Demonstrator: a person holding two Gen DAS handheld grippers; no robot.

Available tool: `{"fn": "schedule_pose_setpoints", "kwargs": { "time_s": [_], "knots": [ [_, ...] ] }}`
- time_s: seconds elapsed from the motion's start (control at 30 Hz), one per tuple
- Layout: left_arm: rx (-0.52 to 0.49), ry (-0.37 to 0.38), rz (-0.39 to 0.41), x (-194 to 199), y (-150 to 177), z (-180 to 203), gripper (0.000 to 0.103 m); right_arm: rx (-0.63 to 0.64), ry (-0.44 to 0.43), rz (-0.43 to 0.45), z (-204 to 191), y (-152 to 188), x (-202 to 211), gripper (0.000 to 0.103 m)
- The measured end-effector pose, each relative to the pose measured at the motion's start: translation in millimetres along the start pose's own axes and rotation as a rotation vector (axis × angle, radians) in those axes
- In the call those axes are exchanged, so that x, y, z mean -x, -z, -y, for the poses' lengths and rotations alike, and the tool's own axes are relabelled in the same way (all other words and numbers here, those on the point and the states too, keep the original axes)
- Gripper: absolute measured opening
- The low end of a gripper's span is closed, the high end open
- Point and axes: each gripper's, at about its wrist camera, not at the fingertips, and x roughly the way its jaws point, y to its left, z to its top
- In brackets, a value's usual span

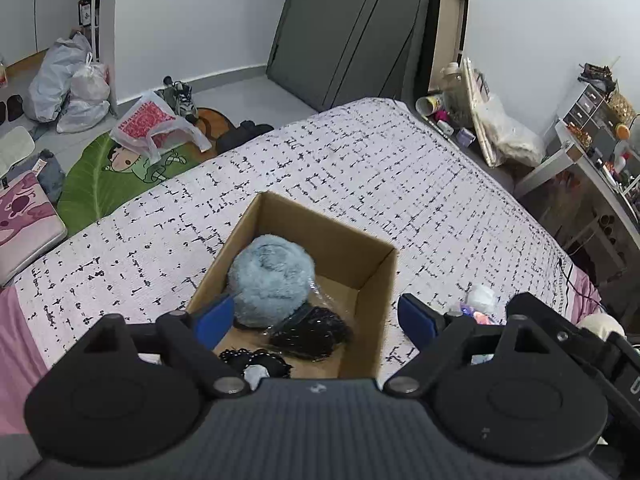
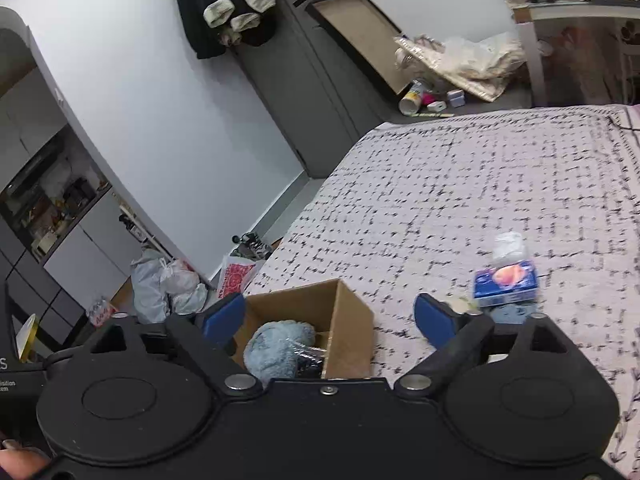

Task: Organize soft objects
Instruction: 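Open the left tool to drop the pouch in the box while the right tool releases the clear bag there, then move the left tool to the green-white round plush while the right tool approaches the blue-grey plush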

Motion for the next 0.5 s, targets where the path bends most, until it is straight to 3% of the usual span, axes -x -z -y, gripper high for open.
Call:
{"fn": "schedule_pose_setpoints", "kwargs": {
  "time_s": [0.2, 0.33, 0.5],
  "knots": [
    [-0.008, 0.027, 0.028, 12, 8, 18, 0.088, 0.021, 0.029, 0.025, 11, -9, 20, 0.103],
    [0.023, 0.042, 0.033, 18, 13, 29, 0.088, 0.015, 0.034, 0.04, 21, -12, 32, 0.103],
    [-0.012, 0.046, 0.036, 24, 21, 48, 0.088, -0.003, 0.036, 0.047, 36, -18, 45, 0.103]
  ]
}}
